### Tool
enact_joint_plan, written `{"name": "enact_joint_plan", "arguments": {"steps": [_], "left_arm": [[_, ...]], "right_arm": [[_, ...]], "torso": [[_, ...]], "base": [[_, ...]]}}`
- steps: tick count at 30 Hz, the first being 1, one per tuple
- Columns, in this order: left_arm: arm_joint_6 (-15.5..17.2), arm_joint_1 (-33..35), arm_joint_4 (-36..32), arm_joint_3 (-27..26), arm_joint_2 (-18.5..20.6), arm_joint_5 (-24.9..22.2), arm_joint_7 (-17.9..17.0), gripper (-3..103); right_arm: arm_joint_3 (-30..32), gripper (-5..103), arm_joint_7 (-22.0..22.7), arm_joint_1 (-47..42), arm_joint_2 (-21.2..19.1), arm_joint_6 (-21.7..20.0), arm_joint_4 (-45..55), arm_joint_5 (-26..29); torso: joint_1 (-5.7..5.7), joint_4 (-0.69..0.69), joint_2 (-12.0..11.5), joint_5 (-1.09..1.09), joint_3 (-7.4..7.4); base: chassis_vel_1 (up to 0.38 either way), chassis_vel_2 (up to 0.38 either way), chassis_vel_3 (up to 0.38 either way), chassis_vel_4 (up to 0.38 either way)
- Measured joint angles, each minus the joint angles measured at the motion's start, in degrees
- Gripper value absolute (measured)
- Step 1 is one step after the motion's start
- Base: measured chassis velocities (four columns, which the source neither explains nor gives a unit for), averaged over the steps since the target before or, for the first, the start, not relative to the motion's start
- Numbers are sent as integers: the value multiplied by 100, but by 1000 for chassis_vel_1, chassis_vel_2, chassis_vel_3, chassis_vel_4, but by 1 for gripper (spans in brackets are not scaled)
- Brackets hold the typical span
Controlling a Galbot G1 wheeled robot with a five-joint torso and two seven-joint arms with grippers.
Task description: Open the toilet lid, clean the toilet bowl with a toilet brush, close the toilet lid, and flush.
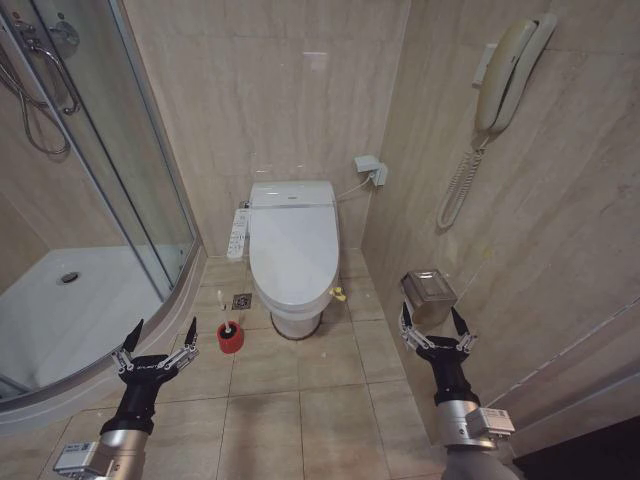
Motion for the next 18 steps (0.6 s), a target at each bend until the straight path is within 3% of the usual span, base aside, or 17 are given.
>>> {"name": "enact_joint_plan", "arguments": {"steps": [18], "left_arm": [[0, 0, 0, 0, 0, 0, 0, 100]], "right_arm": [[0, 100, 0, 0, 0, 0, 0, 0]], "torso": [[0, 0, 0, 0, 0]], "base": [[0, 0, 0, 0]]}}
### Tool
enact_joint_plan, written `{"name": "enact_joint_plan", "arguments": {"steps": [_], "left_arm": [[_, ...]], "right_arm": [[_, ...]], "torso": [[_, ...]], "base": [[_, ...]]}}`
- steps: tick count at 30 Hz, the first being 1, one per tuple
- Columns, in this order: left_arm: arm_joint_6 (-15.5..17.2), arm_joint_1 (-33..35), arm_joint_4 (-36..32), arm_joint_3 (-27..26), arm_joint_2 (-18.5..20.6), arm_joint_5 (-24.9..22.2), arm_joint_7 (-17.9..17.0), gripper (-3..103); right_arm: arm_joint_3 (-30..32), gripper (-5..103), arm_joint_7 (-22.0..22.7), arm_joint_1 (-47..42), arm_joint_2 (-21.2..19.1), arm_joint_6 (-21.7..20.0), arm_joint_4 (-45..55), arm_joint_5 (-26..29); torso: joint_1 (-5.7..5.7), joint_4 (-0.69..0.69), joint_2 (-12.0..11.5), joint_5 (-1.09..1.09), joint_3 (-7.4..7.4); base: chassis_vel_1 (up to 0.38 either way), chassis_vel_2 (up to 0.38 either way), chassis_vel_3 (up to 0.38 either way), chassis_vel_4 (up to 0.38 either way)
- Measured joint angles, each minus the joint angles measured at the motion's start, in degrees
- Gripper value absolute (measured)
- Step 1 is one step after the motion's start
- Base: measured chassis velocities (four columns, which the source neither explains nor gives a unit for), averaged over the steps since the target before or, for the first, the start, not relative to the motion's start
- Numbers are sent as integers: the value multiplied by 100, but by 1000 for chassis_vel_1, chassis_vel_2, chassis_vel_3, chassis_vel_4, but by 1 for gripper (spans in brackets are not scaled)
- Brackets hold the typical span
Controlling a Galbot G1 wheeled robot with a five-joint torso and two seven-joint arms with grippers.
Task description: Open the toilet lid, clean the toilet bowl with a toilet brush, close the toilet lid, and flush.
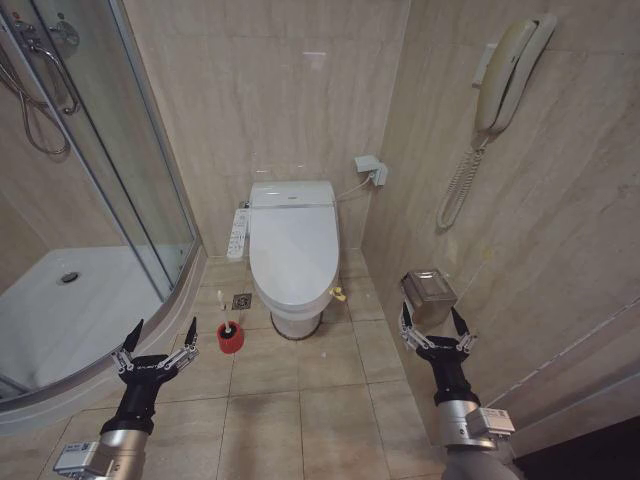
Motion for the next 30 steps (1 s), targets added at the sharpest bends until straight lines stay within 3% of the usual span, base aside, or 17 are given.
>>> {"name": "enact_joint_plan", "arguments": {"steps": [30], "left_arm": [[0, 0, 0, 0, 0, 0, 0, 100]], "right_arm": [[0, 100, 0, 0, 0, 0, 0, 0]], "torso": [[0, 0, 0, 0, 0]], "base": [[0, 0, 0, 0]]}}
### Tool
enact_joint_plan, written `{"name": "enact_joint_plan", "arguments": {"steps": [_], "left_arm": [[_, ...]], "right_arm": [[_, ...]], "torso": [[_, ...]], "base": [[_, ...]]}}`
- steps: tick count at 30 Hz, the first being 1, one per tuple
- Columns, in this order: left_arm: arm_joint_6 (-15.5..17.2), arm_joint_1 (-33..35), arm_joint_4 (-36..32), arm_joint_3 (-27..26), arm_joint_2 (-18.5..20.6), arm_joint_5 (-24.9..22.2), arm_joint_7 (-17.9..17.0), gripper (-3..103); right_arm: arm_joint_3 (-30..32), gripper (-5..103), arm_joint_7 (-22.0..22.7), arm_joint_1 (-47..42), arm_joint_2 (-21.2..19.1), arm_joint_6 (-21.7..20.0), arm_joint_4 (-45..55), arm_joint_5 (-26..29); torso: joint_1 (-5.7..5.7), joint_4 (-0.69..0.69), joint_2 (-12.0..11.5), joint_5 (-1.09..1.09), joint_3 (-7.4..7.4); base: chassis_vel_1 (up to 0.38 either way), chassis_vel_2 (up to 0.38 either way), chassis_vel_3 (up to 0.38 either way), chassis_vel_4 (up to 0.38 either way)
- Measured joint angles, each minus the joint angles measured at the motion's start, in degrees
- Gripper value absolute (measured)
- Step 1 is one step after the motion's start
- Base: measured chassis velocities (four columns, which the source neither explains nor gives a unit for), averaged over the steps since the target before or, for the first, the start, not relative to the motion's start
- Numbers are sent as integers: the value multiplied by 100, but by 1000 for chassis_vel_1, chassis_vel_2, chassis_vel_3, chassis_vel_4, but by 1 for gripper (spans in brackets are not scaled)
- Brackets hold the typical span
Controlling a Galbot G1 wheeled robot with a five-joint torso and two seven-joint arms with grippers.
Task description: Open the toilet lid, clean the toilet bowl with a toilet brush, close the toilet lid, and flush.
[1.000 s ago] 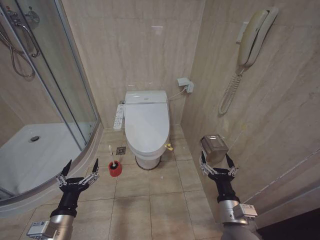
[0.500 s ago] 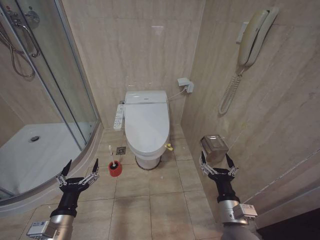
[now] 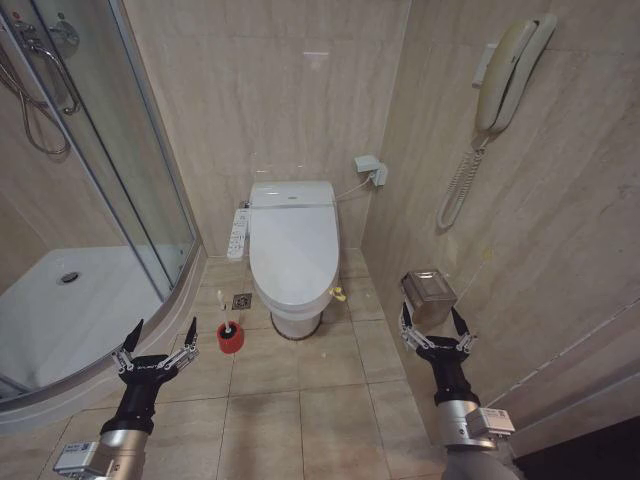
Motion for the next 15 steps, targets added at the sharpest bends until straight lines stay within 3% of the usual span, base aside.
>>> {"name": "enact_joint_plan", "arguments": {"steps": [15], "left_arm": [[0, 0, 0, 0, 0, 0, 0, 100]], "right_arm": [[0, 100, 0, 0, 0, 0, 0, 0]], "torso": [[0, 0, 0, 0, 0]], "base": [[0, 0, 0, 0]]}}
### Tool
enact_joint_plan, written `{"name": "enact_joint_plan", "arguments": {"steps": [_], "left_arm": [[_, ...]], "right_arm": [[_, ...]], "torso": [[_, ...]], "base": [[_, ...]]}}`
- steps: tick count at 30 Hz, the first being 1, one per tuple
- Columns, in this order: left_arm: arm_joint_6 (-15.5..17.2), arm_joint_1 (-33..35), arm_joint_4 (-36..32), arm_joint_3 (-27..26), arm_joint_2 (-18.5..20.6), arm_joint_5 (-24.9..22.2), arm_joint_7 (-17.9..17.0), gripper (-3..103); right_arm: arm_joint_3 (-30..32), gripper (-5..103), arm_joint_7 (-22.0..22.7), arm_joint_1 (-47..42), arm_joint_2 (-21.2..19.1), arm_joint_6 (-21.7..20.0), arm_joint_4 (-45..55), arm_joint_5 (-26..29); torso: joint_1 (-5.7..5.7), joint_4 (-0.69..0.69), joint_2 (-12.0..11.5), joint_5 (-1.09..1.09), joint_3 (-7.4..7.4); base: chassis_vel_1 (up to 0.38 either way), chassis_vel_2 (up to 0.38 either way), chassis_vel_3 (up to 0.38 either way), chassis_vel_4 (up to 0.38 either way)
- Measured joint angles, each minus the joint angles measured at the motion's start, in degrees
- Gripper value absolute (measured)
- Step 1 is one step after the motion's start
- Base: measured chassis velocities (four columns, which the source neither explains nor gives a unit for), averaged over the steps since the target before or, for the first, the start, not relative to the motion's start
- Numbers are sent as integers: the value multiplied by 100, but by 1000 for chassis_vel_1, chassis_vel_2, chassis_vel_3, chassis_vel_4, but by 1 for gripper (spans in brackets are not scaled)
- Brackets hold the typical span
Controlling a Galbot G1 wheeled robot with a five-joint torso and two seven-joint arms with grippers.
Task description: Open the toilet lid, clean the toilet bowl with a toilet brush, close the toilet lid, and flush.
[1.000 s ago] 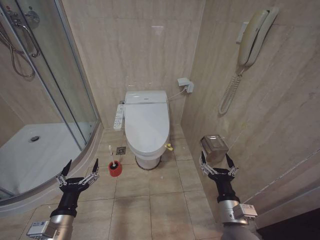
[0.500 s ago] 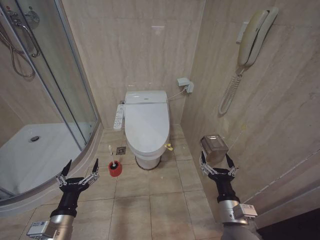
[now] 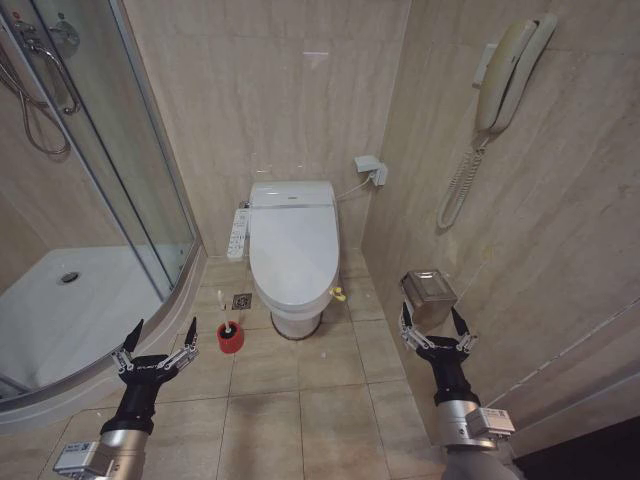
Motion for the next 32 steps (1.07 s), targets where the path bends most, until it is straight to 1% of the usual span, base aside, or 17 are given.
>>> {"name": "enact_joint_plan", "arguments": {"steps": [32], "left_arm": [[0, 0, 0, 0, 0, 0, 0, 100]], "right_arm": [[0, 100, 0, 0, 0, 0, 0, 0]], "torso": [[0, 0, 0, 0, 0]], "base": [[0, 0, 0, 0]]}}
